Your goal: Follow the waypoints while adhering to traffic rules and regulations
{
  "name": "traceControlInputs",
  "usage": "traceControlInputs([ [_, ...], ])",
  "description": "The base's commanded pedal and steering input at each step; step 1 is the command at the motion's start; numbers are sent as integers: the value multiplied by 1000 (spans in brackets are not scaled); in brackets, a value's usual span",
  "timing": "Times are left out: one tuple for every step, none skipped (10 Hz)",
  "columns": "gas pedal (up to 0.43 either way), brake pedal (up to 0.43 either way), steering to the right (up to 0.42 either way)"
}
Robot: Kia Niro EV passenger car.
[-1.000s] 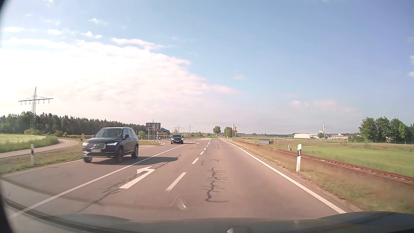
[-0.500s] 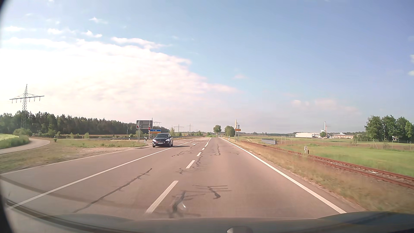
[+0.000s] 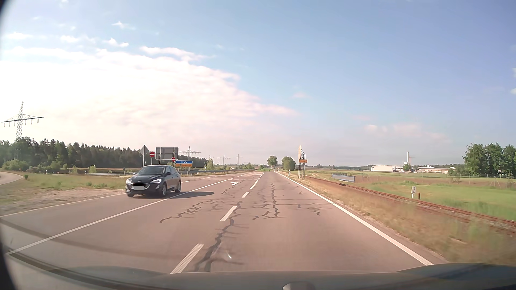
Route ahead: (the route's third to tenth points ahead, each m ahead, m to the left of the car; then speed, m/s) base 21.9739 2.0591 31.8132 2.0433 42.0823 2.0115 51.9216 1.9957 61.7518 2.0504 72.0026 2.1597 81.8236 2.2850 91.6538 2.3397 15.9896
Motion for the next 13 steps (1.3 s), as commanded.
traceControlInputs([
  [98,0,-5],
  [98,0,-4],
  [98,0,-3],
  [110,0,-3],
  [110,0,-3],
  [110,0,-3],
  [110,0,-2],
  [110,0,-2],
  [110,0,-2],
  [110,0,-2],
  [110,0,-1],
  [110,0,-1],
  [110,0,-1],
])
